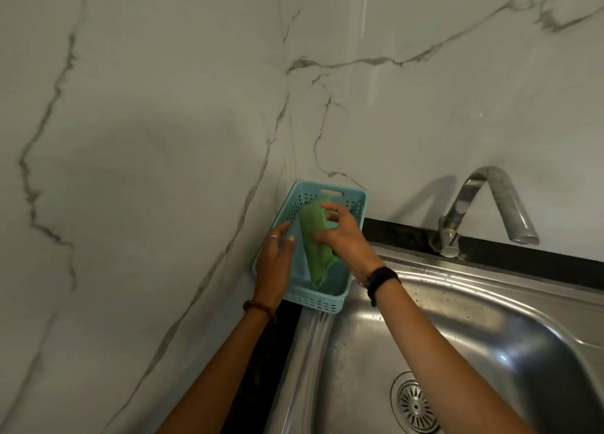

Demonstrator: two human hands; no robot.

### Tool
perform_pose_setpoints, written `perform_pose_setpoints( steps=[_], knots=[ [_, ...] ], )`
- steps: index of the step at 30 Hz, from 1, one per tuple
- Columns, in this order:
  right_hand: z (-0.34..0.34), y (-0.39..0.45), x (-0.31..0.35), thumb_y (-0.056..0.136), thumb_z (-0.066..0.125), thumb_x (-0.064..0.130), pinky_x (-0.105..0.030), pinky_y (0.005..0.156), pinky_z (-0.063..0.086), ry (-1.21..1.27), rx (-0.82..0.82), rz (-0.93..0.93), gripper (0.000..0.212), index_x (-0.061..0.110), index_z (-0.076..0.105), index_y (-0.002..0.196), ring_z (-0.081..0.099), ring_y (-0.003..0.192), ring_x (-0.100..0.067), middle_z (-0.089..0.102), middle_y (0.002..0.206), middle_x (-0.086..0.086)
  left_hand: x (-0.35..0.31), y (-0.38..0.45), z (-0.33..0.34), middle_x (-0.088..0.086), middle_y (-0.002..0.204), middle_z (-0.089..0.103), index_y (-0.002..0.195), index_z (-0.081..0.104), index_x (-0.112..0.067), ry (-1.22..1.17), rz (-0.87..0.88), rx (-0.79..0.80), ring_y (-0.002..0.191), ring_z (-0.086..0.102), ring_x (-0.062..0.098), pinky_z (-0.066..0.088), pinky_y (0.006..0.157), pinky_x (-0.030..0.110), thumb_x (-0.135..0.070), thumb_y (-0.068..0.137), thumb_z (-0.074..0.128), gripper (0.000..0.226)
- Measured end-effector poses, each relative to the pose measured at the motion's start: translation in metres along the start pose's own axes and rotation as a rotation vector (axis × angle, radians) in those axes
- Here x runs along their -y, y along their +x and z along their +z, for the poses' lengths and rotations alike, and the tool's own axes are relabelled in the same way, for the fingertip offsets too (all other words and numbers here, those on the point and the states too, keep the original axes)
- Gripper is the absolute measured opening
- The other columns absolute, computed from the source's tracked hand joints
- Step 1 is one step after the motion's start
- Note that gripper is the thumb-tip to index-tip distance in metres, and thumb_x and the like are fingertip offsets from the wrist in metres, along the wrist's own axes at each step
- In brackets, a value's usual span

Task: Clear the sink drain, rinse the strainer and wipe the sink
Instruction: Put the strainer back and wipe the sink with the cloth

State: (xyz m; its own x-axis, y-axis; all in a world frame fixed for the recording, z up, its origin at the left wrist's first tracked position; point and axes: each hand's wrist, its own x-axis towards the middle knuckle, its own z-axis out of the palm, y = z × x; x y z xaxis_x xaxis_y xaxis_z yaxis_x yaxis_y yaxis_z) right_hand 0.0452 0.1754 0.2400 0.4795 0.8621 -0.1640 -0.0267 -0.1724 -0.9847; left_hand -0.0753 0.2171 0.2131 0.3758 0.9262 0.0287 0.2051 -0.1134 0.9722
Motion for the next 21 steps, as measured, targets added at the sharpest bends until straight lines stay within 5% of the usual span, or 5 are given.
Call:
perform_pose_setpoints(
  steps=[3, 7, 10, 14, 21],
  knots=[
    [-0.012, -0.040, 0.013, 0.074, 0.067, -0.008, -0.005, 0.057, 0.046, -0.223, 0.117, -0.238, 0.066, 0.023, 0.045, 0.128, 0.052, 0.072, -0.002, 0.045, 0.117, 0.003, -0.033, -0.018, 0.005, -0.001, 0.111, 0.066, 0.119, 0.056, -0.019, -0.393, -0.139, 0.115, 0.096, 0.063, 0.011, 0.054, 0.071, 0.026, -0.034, 0.095, 0.040, 0.032],
    [-0.021, -0.087, 0.007, 0.071, 0.075, 0.001, -0.019, 0.077, 0.051, -0.021, 0.186, -0.202, 0.070, 0.024, 0.047, 0.130, 0.057, 0.087, -0.011, 0.043, 0.123, -0.001, -0.049, -0.054, 0.025, 0.005, 0.098, 0.068, 0.115, 0.057, -0.010, -0.661, -0.244, 0.172, 0.082, 0.068, 0.013, 0.057, 0.062, 0.024, -0.029, 0.092, 0.046, 0.032],
    [-0.037, -0.111, -0.006, 0.072, 0.073, -0.002, -0.020, 0.078, 0.053, 0.155, 0.152, -0.142, 0.061, 0.018, 0.053, 0.126, 0.061, 0.097, -0.018, 0.050, 0.124, -0.005, -0.048, -0.077, 0.040, 0.015, 0.106, 0.063, 0.120, 0.053, -0.002, -0.694, -0.289, 0.200, 0.090, 0.063, 0.022, 0.055, 0.071, 0.028, -0.021, 0.095, 0.042, 0.033],
    [-0.065, -0.133, -0.025, 0.074, 0.070, -0.003, -0.017, 0.077, 0.054, 0.369, 0.071, -0.028, 0.051, 0.019, 0.058, 0.118, 0.060, 0.106, -0.008, 0.057, 0.121, -0.004, -0.046, -0.095, 0.060, 0.013, 0.088, 0.061, 0.103, 0.056, -0.003, -0.672, -0.376, 0.217, 0.075, 0.059, 0.022, 0.051, 0.065, 0.029, -0.013, 0.095, 0.040, 0.021],
    [-0.141, -0.167, -0.044, 0.064, 0.075, 0.005, -0.027, 0.068, 0.059, 0.811, 0.046, 0.124, 0.057, 0.008, 0.060, 0.118, 0.072, 0.085, -0.018, 0.074, 0.100, -0.006, -0.034, -0.113, 0.075, 0.005, 0.070, 0.074, 0.088, 0.063, -0.013, -0.742, -0.513, 0.344, 0.060, 0.071, 0.015, 0.054, 0.048, 0.023, -0.020, 0.096, 0.038, 0.027]
  ],
)
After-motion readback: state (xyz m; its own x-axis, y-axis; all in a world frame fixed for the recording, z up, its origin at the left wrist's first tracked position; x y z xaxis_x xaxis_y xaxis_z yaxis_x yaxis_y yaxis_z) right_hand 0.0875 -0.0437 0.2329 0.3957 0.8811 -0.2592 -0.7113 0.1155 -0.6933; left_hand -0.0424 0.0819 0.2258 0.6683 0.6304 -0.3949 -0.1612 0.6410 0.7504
